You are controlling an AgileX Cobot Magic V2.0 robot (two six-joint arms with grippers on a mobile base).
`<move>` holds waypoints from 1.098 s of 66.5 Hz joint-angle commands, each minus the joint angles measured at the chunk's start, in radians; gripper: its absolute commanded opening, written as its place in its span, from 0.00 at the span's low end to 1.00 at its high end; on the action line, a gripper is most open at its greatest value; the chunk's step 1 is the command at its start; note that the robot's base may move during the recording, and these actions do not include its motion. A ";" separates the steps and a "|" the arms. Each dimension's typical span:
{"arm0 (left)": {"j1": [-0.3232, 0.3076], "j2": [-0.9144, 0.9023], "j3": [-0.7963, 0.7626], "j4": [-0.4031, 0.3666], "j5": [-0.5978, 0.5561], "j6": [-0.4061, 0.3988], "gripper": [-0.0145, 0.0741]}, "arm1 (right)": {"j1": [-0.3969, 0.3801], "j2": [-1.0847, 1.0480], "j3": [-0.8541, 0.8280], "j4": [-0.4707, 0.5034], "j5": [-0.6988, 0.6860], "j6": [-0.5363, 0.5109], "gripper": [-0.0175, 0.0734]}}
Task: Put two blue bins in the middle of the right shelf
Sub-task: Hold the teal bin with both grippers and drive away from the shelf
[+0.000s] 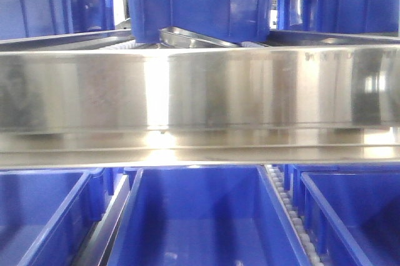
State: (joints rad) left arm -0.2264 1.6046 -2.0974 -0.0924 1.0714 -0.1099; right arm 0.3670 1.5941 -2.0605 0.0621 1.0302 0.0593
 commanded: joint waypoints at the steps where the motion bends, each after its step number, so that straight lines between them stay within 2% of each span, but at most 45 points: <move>1: -0.007 -0.014 -0.013 -0.052 -0.045 0.012 0.04 | 0.002 -0.012 -0.011 0.037 -0.051 -0.015 0.03; 73: -0.007 -0.014 -0.013 -0.052 -0.045 0.012 0.04 | 0.002 -0.012 -0.011 0.037 -0.051 -0.015 0.03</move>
State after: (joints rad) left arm -0.2264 1.6046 -2.0974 -0.0924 1.0714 -0.1099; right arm 0.3670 1.5941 -2.0605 0.0621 1.0279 0.0593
